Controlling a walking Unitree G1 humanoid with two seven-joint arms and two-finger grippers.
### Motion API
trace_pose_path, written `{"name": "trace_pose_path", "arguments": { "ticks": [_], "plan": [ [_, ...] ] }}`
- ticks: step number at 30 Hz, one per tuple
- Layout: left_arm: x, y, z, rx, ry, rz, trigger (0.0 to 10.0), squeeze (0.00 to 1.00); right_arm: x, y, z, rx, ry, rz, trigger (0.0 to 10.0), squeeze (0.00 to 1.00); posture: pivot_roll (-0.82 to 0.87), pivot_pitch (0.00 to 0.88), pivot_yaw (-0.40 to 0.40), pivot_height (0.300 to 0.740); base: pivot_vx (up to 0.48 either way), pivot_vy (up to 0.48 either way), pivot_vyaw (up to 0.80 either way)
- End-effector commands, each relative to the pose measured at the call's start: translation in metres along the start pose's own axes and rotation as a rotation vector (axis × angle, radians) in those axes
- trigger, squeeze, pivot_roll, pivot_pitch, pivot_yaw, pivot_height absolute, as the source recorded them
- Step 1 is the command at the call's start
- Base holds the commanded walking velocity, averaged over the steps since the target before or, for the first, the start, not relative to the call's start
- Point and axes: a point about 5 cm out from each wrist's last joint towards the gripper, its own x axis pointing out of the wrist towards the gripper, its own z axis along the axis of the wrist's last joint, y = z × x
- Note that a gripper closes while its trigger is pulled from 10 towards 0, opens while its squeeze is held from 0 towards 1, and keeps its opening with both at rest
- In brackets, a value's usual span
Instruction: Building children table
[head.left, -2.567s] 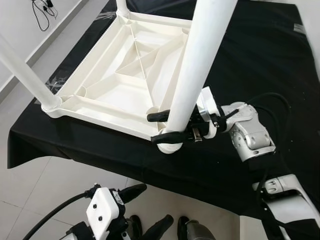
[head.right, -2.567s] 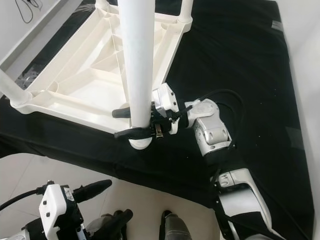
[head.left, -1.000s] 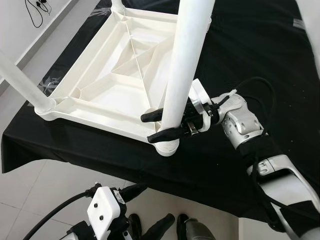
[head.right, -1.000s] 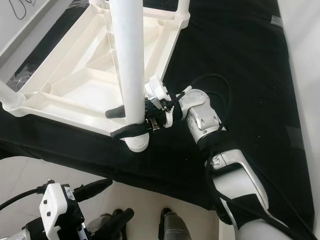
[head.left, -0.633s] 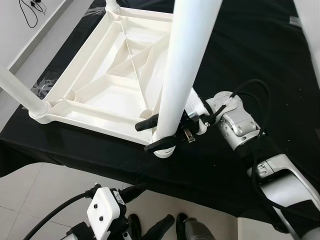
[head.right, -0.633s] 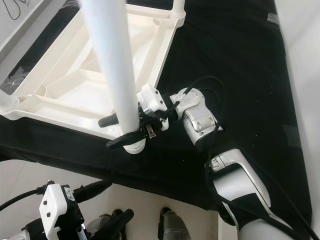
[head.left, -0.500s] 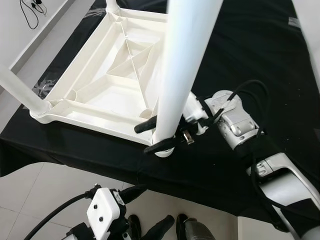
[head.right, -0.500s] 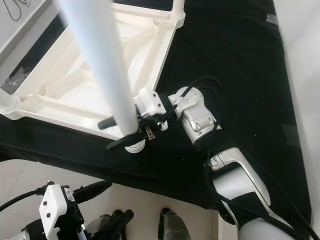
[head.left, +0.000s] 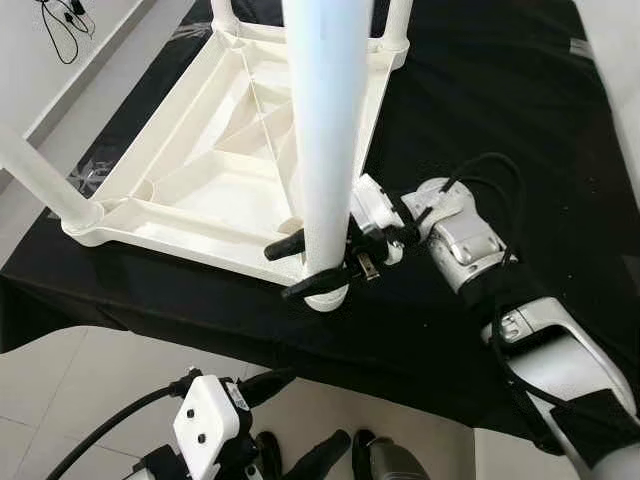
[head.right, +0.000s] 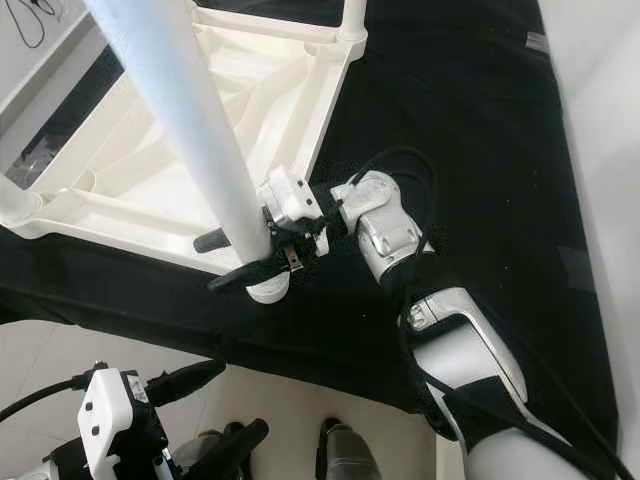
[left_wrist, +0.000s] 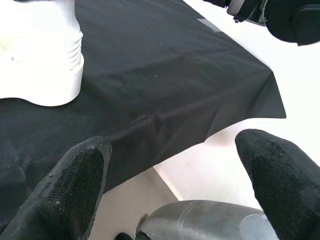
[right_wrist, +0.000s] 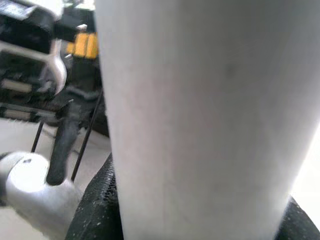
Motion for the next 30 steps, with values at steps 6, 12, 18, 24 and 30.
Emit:
{"name": "trace_pose_path", "arguments": {
  "ticks": [6,12,18,24,30],
  "plan": [
    [0.000,-0.002,-0.002,-0.019,0.013,-0.012,10.0,0.00,0.002,0.002,-0.022,0.100,0.029,-0.089,10.0,0.00,0.05,0.330,0.000,0.740,0.000,0.000,0.00],
    [0.000,-0.002,-0.001,-0.019,0.011,-0.012,10.0,0.00,0.004,0.004,-0.027,0.115,0.018,-0.133,10.0,0.00,0.05,0.330,-0.001,0.740,0.000,0.000,0.00],
    [0.000,-0.003,-0.002,-0.020,0.010,-0.011,10.0,0.00,0.002,-0.001,-0.035,0.138,0.060,-0.337,10.0,0.00,0.03,0.328,-0.020,0.740,0.000,0.000,0.00],
    [0.001,-0.003,-0.004,-0.021,0.008,-0.006,10.0,0.00,-0.009,0.000,-0.052,0.283,0.248,-0.968,10.0,0.00,0.00,0.323,-0.040,0.740,0.000,0.000,0.00],
    [0.002,0.001,-0.004,-0.019,0.001,-0.005,10.0,0.00,0.011,0.068,-0.055,0.394,0.350,-1.374,10.0,0.00,-0.03,0.319,-0.018,0.740,0.000,0.000,0.00]
  ]
}}
